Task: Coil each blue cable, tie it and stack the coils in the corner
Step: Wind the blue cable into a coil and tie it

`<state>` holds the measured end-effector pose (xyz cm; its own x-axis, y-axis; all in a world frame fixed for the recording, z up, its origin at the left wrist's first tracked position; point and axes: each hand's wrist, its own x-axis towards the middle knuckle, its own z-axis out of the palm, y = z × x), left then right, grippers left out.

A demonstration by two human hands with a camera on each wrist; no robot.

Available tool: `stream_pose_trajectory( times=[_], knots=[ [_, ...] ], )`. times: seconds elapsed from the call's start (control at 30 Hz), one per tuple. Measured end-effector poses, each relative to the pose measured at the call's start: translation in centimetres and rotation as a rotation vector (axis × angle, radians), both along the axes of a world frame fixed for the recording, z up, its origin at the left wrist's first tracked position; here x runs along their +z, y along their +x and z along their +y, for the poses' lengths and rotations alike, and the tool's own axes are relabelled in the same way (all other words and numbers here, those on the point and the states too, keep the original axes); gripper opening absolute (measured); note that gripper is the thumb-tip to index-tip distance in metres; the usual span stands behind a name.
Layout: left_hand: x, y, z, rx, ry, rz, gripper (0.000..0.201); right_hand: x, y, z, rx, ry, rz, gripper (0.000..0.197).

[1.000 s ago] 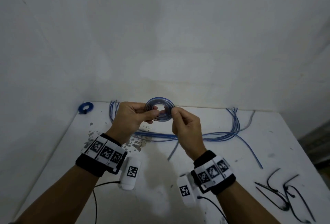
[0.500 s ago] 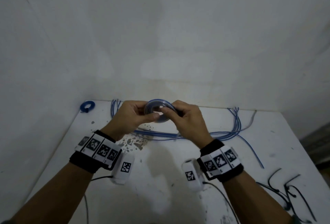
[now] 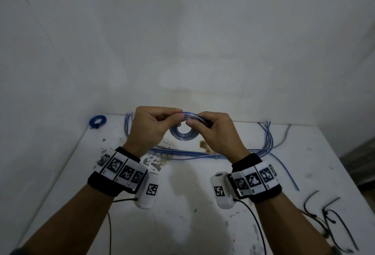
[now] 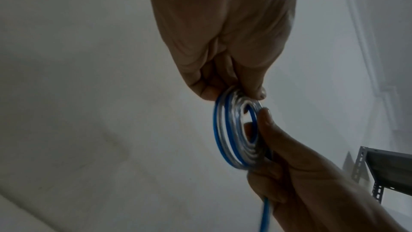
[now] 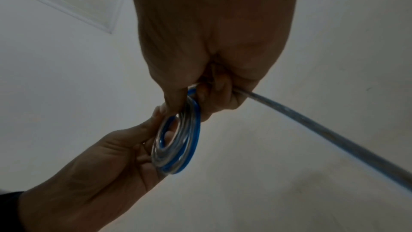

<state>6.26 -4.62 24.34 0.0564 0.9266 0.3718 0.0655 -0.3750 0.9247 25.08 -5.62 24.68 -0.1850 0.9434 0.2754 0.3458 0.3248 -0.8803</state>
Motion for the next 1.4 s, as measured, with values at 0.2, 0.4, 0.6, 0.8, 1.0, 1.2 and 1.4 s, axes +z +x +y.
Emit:
stream_pose_trajectory(
  times=[0.2,0.4,0.6,0.8,1.0,1.2,1.4],
  knots=[
    [0.6,-1.3,0.6,-0.251,-0.097,0.381,0.021,0.2,1.5,0.6,0.098,-0.032,-0.199,0.01],
    [-0.2,-0.5,0.4,-0.088,-0.057,0.11,0.018,-0.3,0.7,0.2,-0.024,0.014,0.05,0.008],
    [-0.8,0.6,-0.3,0.004,-0.117,-0.123,0.018,-2.2,-1.5,-1.3,-0.167,0.038,0.272,0.01],
    [-1.2,1.9,-1.3,-0.035,-0.275,-0.292,0.028,-3.8,-4.6,-2.0,-0.33,0.052,0.407,0.014],
    [-1.1,-0.8,-0.7,-0.206,-0.409,-0.06,0.025,-3.5,-2.8,-1.7,-0.164,0.066,0.06,0.02],
    [1.1,-1.6,-0.2,-0.278,-0.262,0.191,0.022,0.1,0.3,0.3,0.229,0.022,-0.48,0.027],
    [1.1,-0.6,-0.1,-0.143,-0.157,0.024,0.018,0.0,0.4,0.8,0.041,0.112,-0.144,0.018]
  ],
)
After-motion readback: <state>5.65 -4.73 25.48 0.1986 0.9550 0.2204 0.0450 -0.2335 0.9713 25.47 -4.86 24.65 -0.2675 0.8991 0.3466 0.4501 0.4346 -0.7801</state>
